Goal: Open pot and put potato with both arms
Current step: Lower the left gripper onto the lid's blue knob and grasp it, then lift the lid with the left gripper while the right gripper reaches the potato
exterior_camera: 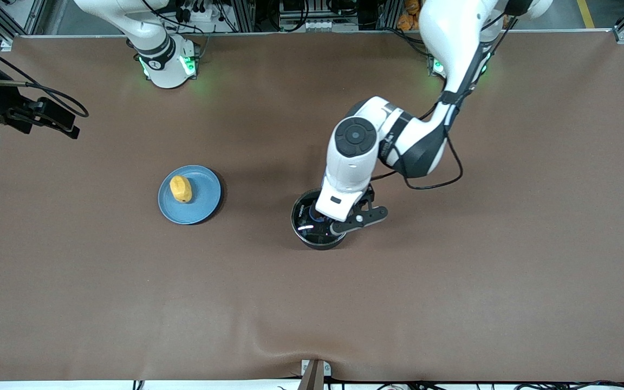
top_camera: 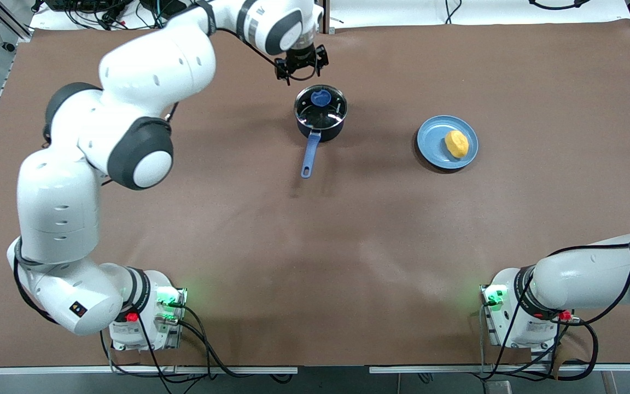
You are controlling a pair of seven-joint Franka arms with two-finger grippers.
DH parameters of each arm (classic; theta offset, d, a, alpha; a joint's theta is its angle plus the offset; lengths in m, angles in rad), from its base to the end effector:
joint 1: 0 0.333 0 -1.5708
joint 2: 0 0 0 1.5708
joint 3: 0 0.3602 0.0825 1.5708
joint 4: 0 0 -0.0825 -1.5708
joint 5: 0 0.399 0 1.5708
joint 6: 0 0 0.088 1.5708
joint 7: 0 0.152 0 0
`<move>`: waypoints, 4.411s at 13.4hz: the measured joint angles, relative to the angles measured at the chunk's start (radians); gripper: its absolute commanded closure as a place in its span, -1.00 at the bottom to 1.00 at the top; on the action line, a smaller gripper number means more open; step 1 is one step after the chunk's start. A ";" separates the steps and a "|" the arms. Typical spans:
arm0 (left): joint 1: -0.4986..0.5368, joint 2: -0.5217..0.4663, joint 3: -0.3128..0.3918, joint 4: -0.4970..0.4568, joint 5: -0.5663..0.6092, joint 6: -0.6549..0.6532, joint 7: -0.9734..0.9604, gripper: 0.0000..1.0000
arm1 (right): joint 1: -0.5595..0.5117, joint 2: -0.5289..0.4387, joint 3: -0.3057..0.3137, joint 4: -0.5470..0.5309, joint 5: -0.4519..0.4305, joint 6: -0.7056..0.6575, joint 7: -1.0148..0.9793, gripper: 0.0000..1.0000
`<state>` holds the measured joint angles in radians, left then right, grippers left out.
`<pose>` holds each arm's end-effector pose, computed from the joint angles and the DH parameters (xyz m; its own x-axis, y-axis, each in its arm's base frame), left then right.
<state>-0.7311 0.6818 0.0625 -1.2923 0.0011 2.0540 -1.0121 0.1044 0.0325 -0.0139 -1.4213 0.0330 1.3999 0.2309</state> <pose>0.6132 -0.4985 0.3362 0.9435 0.3224 0.0770 0.3196 -0.9464 0.0470 0.5577 0.0562 0.6624 0.9891 -0.1344 -0.0598 -0.1358 -0.9906 -0.0192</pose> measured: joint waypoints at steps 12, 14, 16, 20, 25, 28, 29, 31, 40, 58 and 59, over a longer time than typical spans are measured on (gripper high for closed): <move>-0.030 0.106 -0.006 0.060 0.000 0.047 -0.014 -1.00 | -0.001 0.000 0.001 -0.017 0.000 0.010 0.000 -1.00; -0.030 0.106 -0.011 0.061 0.000 0.047 -0.014 -1.00 | -0.002 0.000 0.001 -0.018 0.000 0.010 0.000 -1.00; -0.030 0.110 -0.019 0.061 0.000 0.047 -0.014 -1.00 | -0.004 0.000 0.001 -0.018 0.000 0.010 0.000 -1.00; -0.030 0.117 -0.032 0.061 0.000 0.047 -0.014 -1.00 | -0.012 0.000 0.001 -0.025 0.000 0.011 0.000 -1.00; -0.030 0.129 -0.034 0.061 0.000 0.046 -0.014 -0.59 | -0.012 0.000 0.001 -0.030 0.000 0.019 0.000 -1.00; -0.031 0.134 -0.034 0.061 0.000 0.046 -0.014 0.09 | -0.014 0.000 0.001 -0.031 0.000 0.020 -0.001 -1.00; -0.031 0.134 -0.035 0.062 0.000 0.046 -0.014 0.30 | -0.015 0.000 0.001 -0.031 0.000 0.020 -0.001 -1.00; -0.031 0.134 -0.035 0.063 -0.001 0.045 -0.014 0.45 | -0.015 0.000 0.001 -0.031 0.000 0.021 -0.001 -1.00; 0.036 -0.055 -0.023 0.104 -0.036 -0.117 0.049 0.56 | -0.016 0.000 0.002 -0.103 0.000 0.094 -0.014 -1.00; 0.630 -0.223 -0.026 -0.758 -0.080 0.484 0.604 -0.64 | 0.039 0.180 0.045 -0.669 0.003 0.725 -0.086 -1.00; 0.628 -0.210 -0.027 -0.760 -0.080 0.499 0.605 -1.00 | 0.042 0.200 0.045 -0.684 0.003 0.772 -0.098 -1.00</move>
<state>-0.1027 0.4719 0.0360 -2.0526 -0.0791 2.5531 -0.4076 0.1460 0.2321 0.0309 -2.1054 0.0355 2.1720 0.1334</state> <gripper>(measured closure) 0.330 0.000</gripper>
